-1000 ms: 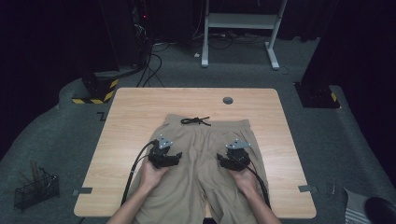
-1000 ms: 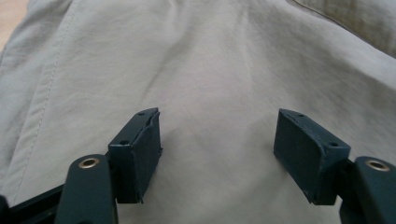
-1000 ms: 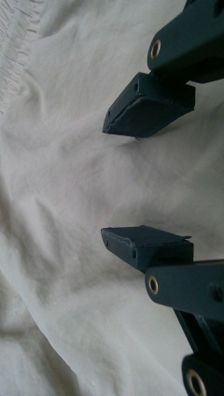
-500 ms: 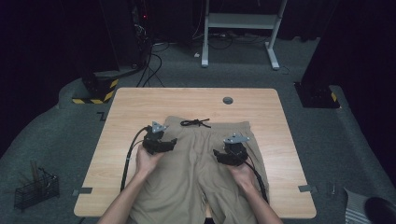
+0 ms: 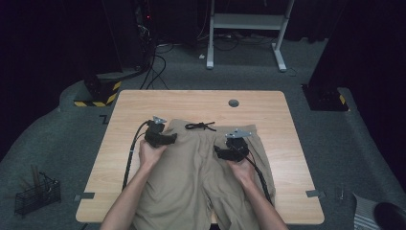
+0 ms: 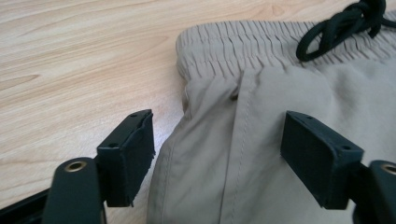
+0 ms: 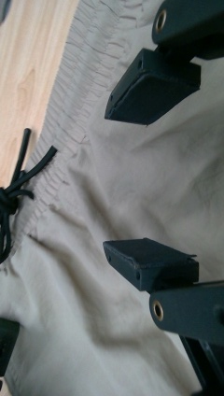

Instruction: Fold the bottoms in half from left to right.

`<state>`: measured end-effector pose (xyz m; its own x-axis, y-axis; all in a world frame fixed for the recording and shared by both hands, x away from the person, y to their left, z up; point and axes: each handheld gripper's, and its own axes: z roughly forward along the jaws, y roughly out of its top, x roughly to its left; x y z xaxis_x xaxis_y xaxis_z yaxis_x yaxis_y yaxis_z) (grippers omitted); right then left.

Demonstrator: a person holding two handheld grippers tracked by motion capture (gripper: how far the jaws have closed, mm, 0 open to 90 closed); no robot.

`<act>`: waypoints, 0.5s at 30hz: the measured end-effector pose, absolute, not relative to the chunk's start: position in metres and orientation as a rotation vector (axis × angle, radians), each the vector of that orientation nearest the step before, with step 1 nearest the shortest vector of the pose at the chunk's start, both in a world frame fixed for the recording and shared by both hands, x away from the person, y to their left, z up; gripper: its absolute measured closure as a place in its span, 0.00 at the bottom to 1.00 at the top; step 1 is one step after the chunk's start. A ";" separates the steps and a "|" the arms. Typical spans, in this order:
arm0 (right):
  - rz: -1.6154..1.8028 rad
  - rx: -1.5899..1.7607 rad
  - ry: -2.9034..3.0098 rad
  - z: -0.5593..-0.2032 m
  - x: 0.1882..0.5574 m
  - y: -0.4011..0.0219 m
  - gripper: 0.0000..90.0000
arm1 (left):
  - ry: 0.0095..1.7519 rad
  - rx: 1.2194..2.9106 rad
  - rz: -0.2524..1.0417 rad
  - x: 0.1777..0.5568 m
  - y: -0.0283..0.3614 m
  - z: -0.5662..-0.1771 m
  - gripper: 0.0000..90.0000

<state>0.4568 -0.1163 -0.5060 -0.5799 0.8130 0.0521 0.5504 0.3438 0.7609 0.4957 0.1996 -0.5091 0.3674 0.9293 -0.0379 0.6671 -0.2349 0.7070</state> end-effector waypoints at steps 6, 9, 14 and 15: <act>1.024 1.188 2.248 -0.511 0.462 -0.119 0.28 | 1.374 2.038 0.532 0.498 0.198 -0.517 0.37; 0.978 1.196 2.260 -0.516 0.465 -0.122 0.26 | 1.353 2.040 0.528 0.497 0.198 -0.517 0.44; 0.951 1.201 2.278 -0.523 0.465 -0.128 0.25 | 1.304 2.063 0.504 0.496 0.195 -0.515 0.65; 0.952 1.204 2.281 -0.524 0.465 -0.128 0.26 | 1.304 2.063 0.504 0.496 0.195 -0.515 0.68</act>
